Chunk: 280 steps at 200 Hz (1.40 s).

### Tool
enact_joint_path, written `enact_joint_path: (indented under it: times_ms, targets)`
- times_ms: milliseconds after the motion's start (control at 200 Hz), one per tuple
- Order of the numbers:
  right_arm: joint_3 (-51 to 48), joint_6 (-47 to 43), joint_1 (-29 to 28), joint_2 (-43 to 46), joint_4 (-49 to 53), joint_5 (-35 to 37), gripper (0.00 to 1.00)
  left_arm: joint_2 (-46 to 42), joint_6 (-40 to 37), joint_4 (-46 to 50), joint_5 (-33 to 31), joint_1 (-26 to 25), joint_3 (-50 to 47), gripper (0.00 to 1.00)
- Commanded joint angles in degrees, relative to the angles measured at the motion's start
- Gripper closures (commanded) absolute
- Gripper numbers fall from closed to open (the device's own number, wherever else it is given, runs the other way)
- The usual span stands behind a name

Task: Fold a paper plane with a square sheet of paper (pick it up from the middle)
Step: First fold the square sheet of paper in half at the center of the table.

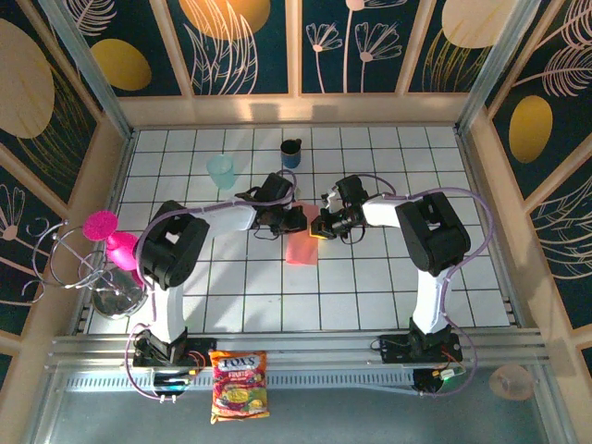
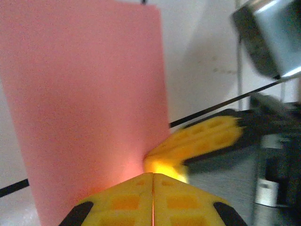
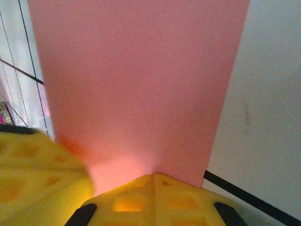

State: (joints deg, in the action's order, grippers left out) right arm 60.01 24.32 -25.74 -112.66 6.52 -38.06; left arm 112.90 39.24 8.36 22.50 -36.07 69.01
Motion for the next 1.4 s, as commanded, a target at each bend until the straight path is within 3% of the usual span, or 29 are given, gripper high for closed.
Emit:
enact_joint_path:
  times_ms: [0,300,501,696,811,956,1151,1281,1397]
  targets:
    - [-3.46,-2.23,0.25,-7.18,6.11,13.30,0.93,1.87,-2.14,4.56,-1.24,-0.16,2.01,0.91]
    - [-3.98,-3.13,1.03,-8.20,7.14,15.03,0.94,2.65,-4.68,3.87,-3.18,2.45,-3.56,0.93]
    - [-3.96,-3.66,1.04,-9.14,7.93,15.45,0.93,-0.08,-8.76,-1.04,2.46,7.36,-11.59,0.93]
    - [-4.06,-3.97,1.04,-9.09,8.24,15.83,0.93,-4.56,-12.42,1.18,2.72,11.44,-12.98,0.94]
    - [-4.20,-3.93,1.04,-8.89,8.48,15.92,0.94,-8.42,-10.81,-0.80,5.81,11.40,-12.21,0.93]
    - [-4.16,-3.75,1.02,-8.82,8.35,15.83,0.94,-9.13,-2.34,-13.58,13.96,10.08,-12.75,0.93]
    - [-4.36,-3.53,1.03,-8.89,8.25,15.74,0.93,-0.83,0.54,-15.71,14.10,5.16,-6.95,0.92]
    - [-4.32,-3.43,1.03,-8.89,8.46,15.93,0.94,1.84,3.16,-20.01,14.76,4.74,-7.30,0.92]
    - [-4.62,-3.46,1.17,-8.89,8.58,16.16,0.94,2.23,0.55,-17.38,12.13,5.27,-8.20,0.93]
